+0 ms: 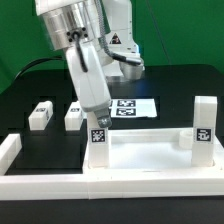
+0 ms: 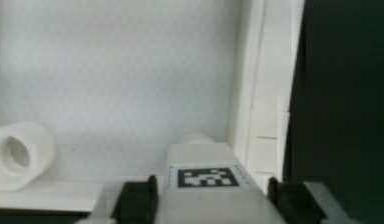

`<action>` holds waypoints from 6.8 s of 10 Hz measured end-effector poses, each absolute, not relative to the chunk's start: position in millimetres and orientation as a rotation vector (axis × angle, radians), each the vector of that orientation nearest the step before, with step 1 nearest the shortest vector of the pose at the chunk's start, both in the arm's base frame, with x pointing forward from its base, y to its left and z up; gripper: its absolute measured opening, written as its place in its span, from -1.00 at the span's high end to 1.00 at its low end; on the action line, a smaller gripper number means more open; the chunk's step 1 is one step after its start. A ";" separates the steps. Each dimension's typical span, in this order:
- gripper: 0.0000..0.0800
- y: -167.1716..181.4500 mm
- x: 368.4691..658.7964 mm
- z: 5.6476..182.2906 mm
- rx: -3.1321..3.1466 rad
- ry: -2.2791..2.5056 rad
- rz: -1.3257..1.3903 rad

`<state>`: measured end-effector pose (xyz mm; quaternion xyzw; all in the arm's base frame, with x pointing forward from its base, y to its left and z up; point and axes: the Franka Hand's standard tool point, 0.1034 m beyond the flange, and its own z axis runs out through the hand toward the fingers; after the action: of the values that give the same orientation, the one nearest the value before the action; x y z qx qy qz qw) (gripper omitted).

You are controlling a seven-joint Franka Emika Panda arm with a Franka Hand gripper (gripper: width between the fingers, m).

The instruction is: Assemble desk

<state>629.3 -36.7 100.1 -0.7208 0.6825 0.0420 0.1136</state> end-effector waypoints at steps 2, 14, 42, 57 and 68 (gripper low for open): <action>0.27 -36.7 628.9 99.5 -2.146 1.967 0.119; -0.62 -45.3 634.1 103.8 -3.055 0.055 -0.108; -0.62 -51.5 635.5 107.3 -3.024 0.372 -0.063; -0.28 -50.2 635.5 119.7 -2.981 0.679 -0.045; -0.62 -40.1 609.8 145.2 -2.857 1.010 -0.026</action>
Offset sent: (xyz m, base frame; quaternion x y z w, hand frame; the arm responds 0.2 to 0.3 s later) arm -0.0112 -0.0048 -0.0015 0.0101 0.0165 -0.2204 0.9752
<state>609.8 -40.1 145.2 -0.9413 0.3328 -0.0085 0.0557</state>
